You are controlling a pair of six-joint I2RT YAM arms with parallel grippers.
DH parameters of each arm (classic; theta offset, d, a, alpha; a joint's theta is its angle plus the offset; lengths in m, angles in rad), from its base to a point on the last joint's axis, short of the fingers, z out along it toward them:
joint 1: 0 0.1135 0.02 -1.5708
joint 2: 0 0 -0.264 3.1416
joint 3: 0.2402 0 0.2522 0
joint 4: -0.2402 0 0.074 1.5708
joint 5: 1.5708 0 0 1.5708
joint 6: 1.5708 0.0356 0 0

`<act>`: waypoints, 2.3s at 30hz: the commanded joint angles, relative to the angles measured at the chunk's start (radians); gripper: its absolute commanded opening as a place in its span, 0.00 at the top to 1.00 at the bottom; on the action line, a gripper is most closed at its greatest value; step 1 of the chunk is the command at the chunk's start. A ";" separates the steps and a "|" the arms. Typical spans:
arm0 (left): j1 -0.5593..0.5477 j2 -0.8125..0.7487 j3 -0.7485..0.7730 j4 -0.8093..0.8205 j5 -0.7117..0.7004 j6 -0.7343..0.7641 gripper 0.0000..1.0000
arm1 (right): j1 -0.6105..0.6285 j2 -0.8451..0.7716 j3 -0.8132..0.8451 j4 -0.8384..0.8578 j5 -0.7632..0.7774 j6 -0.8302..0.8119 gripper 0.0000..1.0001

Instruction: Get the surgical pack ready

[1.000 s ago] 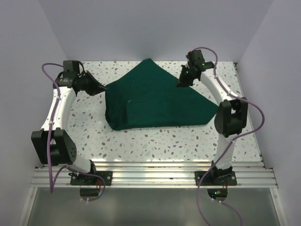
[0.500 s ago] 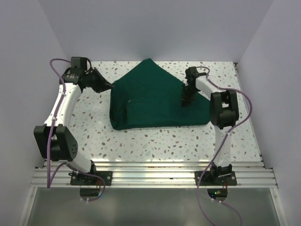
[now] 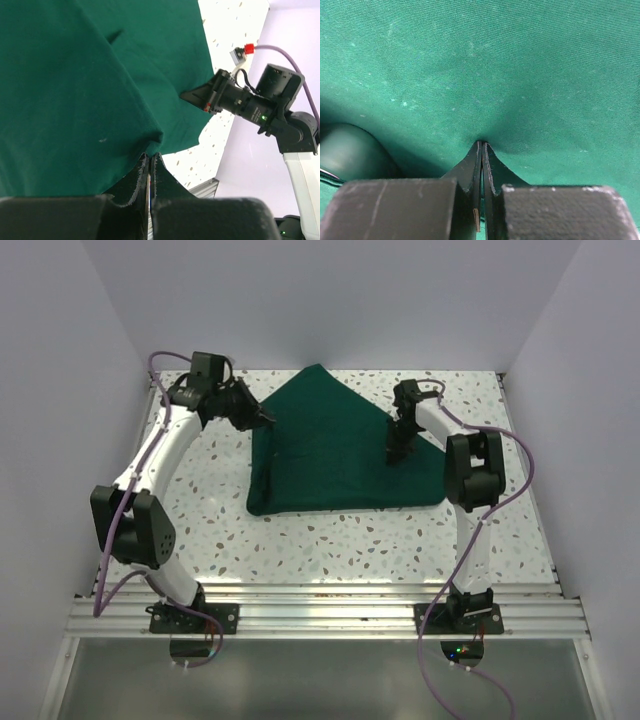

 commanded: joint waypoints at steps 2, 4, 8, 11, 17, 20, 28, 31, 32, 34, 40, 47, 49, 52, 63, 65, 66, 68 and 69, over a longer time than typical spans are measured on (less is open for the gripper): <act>-0.084 0.061 0.075 0.067 -0.003 -0.048 1.00 | 0.004 0.066 0.001 -0.007 0.019 -0.026 1.00; -0.106 0.087 0.107 0.069 -0.008 -0.051 1.00 | 0.002 0.071 0.004 -0.010 0.018 -0.030 1.00; -0.165 0.162 0.161 0.077 -0.012 -0.062 1.00 | 0.002 0.080 0.012 -0.015 0.016 -0.032 1.00; -0.207 0.214 0.219 0.080 -0.011 -0.073 1.00 | 0.005 0.089 0.016 -0.017 0.009 -0.031 1.00; -0.262 0.308 0.293 0.066 -0.014 -0.071 1.00 | 0.007 0.100 0.022 -0.017 0.001 -0.029 1.00; -0.271 0.334 0.302 0.067 -0.017 -0.071 1.00 | 0.008 0.103 0.027 -0.018 -0.001 -0.029 1.00; -0.301 0.407 0.345 0.077 -0.014 -0.082 1.00 | 0.008 0.116 0.041 -0.024 -0.002 -0.034 1.00; -0.308 0.440 0.371 0.083 -0.011 -0.091 1.00 | 0.008 0.122 0.044 -0.027 -0.005 -0.034 1.00; -0.313 0.450 0.391 0.081 -0.008 -0.090 1.00 | 0.010 0.123 0.045 -0.030 -0.008 -0.034 1.00; -0.316 0.481 0.405 0.078 -0.001 -0.094 1.00 | 0.010 0.125 0.051 -0.030 -0.008 -0.035 1.00; -0.342 0.533 0.432 0.100 0.015 -0.109 1.00 | 0.010 0.134 0.065 -0.040 -0.011 -0.037 1.00; -0.345 0.576 0.437 0.107 0.022 -0.111 0.99 | 0.010 0.143 0.065 -0.037 -0.018 -0.037 1.00; -0.345 0.590 0.435 0.107 0.025 -0.111 0.99 | 0.010 0.145 0.067 -0.037 -0.021 -0.037 1.00; -0.347 0.607 0.437 0.115 0.031 -0.109 0.96 | 0.011 0.149 0.073 -0.040 -0.021 -0.035 1.00; -0.344 0.625 0.455 0.106 0.051 -0.051 0.59 | 0.013 0.160 0.084 -0.046 -0.024 -0.037 1.00; -0.341 0.624 0.472 0.090 0.046 -0.031 0.56 | 0.013 0.160 0.085 -0.047 -0.025 -0.037 1.00; -0.337 0.618 0.477 0.077 0.042 -0.015 0.55 | 0.013 0.160 0.085 -0.049 -0.025 -0.037 1.00; -0.328 0.605 0.491 0.057 0.034 0.004 0.55 | 0.013 0.160 0.085 -0.050 -0.025 -0.035 1.00; -0.324 0.581 0.495 0.034 0.007 0.034 0.55 | 0.013 0.159 0.088 -0.053 -0.028 -0.034 1.00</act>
